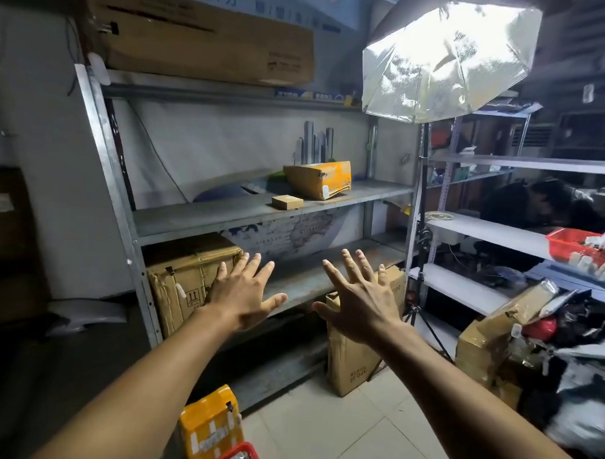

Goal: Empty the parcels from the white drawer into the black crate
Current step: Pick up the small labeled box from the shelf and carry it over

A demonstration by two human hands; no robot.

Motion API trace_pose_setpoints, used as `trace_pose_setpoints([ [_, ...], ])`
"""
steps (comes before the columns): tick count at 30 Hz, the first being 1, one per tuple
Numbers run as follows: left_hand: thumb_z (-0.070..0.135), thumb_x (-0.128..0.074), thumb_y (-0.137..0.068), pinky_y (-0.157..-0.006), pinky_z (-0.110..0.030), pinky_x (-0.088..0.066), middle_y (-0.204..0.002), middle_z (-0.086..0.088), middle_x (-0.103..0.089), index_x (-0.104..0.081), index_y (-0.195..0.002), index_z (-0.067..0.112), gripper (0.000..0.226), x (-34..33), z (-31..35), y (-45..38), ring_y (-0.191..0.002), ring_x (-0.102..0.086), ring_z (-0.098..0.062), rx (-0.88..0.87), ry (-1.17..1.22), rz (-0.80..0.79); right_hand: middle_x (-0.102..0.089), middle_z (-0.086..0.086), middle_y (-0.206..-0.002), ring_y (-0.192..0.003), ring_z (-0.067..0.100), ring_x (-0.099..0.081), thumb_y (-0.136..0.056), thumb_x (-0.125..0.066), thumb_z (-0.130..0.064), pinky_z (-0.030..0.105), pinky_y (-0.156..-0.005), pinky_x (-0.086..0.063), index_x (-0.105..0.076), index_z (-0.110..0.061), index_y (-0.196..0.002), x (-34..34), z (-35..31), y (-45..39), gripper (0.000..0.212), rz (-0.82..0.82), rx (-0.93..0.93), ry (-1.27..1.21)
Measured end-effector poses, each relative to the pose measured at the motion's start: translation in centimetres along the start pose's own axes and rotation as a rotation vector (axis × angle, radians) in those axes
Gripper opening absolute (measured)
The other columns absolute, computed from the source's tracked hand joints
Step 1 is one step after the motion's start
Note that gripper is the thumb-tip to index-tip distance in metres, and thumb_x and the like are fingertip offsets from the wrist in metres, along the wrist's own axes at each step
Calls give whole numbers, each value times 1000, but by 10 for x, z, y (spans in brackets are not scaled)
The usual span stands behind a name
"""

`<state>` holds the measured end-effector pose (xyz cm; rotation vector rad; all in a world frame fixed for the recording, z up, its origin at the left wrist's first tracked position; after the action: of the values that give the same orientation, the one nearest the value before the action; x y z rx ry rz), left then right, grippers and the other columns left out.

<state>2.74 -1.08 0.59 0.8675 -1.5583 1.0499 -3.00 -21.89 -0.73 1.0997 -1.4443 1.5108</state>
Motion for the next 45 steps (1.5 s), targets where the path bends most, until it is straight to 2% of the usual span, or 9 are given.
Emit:
trace_pose_setpoints([
  [7, 71, -27, -95, -121, -54, -5, -168, -2, 1, -2, -160, 25, 83, -8, 3, -20, -154, 2, -23, 36, -12, -6, 12, 12, -168, -155, 30, 12, -93, -40, -73, 59, -122, -5, 1, -35, -161, -22, 8, -32, 87, -35, 45, 42],
  [14, 71, -29, -96, -122, -55, -4, -168, -6, 0, -3, -160, 26, 82, -13, 2, -91, -154, 2, -26, 40, 2, 6, 5, 14, -169, -155, 34, 6, -93, -43, -72, 57, -122, -10, -2, -35, -161, -50, 28, -93, 88, -23, 25, 16],
  [21, 73, -31, -94, -120, -64, -3, -168, -5, -4, -10, -159, 32, 80, -40, -20, -206, -154, 0, -32, 36, 1, -9, 5, 14, -169, -155, 34, 5, -93, -43, -71, 57, -123, -9, -1, -35, -160, -82, 49, -193, 87, -29, -1, 25],
  [31, 72, -31, -94, -120, -63, -5, -168, -7, -7, -11, -159, 31, 80, -74, -56, -369, -154, -1, -34, 56, 8, -48, 7, 12, -169, -155, 33, 7, -96, -40, -69, 55, -124, -6, -4, -35, -160, -128, 88, -340, 81, -49, -21, -2],
  [38, 71, -40, -93, -119, -66, -6, -167, -6, -14, -16, -159, 31, 81, -111, -42, -479, -153, -5, -33, 145, 137, -112, 5, 11, -170, -156, 32, 7, -97, -43, -65, 54, -124, -7, -7, -36, -160, -184, 147, -444, 79, -54, -16, -35],
  [45, 71, -36, -94, -119, -65, -5, -167, -7, -12, -17, -159, 30, 79, -140, -36, -595, -154, -1, -34, 257, 101, -82, 2, 11, -170, -156, 33, 5, -99, -43, -59, 54, -124, -8, -9, -32, -161, -228, 205, -557, 76, -64, 89, -95],
])
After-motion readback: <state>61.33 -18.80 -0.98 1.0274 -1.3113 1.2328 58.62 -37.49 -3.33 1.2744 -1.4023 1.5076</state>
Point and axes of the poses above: each hand's wrist, its own y-axis away from the middle knuckle, its own x-axis out of the back of the hand, z = x × y, the point moved 3 cm from there along -y, towards the middle knuckle
